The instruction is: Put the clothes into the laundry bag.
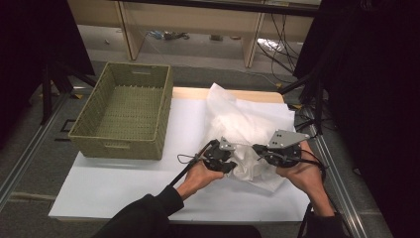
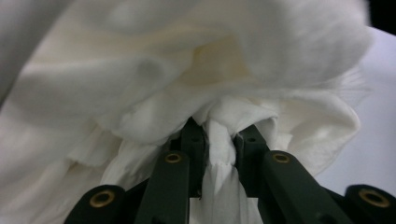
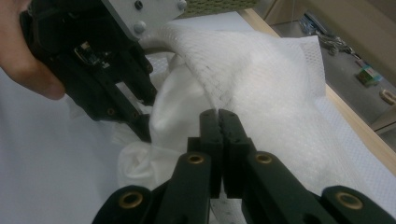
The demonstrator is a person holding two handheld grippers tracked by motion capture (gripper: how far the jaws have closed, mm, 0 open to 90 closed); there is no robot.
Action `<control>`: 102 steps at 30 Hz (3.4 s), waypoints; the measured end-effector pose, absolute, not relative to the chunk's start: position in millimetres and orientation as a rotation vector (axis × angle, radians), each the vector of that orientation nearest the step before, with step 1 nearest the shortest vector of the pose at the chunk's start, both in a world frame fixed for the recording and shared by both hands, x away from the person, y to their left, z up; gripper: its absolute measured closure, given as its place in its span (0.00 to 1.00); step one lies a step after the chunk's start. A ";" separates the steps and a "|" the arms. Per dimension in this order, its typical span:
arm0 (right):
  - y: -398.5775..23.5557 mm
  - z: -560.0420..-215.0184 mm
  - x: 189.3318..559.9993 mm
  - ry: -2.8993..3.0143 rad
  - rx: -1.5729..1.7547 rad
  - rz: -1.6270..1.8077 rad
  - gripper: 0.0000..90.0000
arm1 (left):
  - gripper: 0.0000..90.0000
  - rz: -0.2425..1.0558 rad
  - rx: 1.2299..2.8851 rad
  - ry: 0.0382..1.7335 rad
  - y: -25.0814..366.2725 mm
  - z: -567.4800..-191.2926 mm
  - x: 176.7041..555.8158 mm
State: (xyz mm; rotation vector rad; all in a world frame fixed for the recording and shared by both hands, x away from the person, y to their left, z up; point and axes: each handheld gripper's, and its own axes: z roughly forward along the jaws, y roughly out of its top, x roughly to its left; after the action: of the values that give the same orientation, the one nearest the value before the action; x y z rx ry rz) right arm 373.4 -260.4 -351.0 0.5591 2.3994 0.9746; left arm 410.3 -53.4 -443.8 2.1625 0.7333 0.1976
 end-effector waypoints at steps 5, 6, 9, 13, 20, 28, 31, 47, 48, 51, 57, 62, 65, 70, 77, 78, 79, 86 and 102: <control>-263.3 -351.4 374.3 2.394 0.569 0.979 1.00 | 0.78 -0.047 2.175 0.747 -45.6 -438.1 413.7; -263.3 -351.3 374.3 2.393 0.569 0.979 1.00 | 0.78 -0.026 2.182 0.748 -42.8 -437.6 412.0; -262.7 -351.0 373.8 2.395 0.570 0.977 1.00 | 0.78 -0.063 2.232 0.708 -38.1 -439.1 406.9; -260.6 -352.5 374.0 2.401 0.565 0.970 1.00 | 0.72 -0.072 2.251 0.690 -33.7 -438.2 402.4; -261.8 -352.1 374.6 2.398 0.561 0.973 1.00 | 0.75 -0.049 2.197 0.719 -28.7 -436.2 406.9; -260.0 -352.7 374.2 2.405 0.562 0.960 1.00 | 0.90 0.211 2.209 0.735 -48.6 -455.0 412.7; -260.8 -352.2 373.5 2.407 0.574 0.954 1.00 | 0.90 0.322 2.112 0.796 -62.2 -447.3 433.2; -261.5 -361.9 378.6 2.423 0.587 0.912 1.00 | 0.59 0.257 2.141 0.818 -52.2 -446.4 430.6; -261.7 -361.2 377.8 2.421 0.602 0.918 1.00 | 0.52 0.227 2.162 0.813 -49.0 -444.0 425.6; -262.0 -359.6 377.6 2.413 0.589 0.918 1.00 | 0.34 0.194 2.229 0.782 -38.4 -440.1 407.4; -260.9 -359.8 377.6 2.417 0.590 0.926 1.00 | 0.26 0.163 2.368 0.707 -21.9 -450.1 387.7; -258.9 -361.0 377.1 2.428 0.596 0.924 1.00 | 0.36 0.138 2.386 0.759 -35.2 -473.7 407.4; -258.7 -360.9 377.6 2.427 0.583 0.928 1.00 | 0.67 0.113 2.370 0.749 -44.9 -473.1 419.1; -260.5 -361.2 377.8 2.424 0.589 0.929 1.00 | 0.89 0.168 2.332 0.695 -53.6 -466.0 437.1; -260.9 -360.9 377.9 2.423 0.593 0.926 1.00 | 0.93 0.248 2.240 0.761 -61.1 -466.0 444.6; -260.8 -361.2 378.0 2.421 0.595 0.925 1.00 | 0.94 0.262 2.227 0.767 -62.1 -465.7 445.7; -260.7 -361.2 378.2 2.420 0.595 0.924 1.00 | 0.94 0.269 2.207 0.789 -63.4 -465.0 446.3; -269.1 -357.6 384.0 2.369 0.636 0.934 1.00 | 0.94 0.303 2.131 0.892 -71.7 -463.0 439.4; -279.6 -368.6 392.8 2.353 0.714 0.859 1.00 | 0.93 0.384 2.197 0.683 -55.8 -466.1 422.3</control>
State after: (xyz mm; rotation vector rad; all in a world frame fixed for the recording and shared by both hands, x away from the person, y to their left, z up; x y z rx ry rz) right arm 392.8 -279.6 -368.6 0.7145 2.3526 0.8593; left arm 422.3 -55.8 -466.1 2.1970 0.6830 0.3838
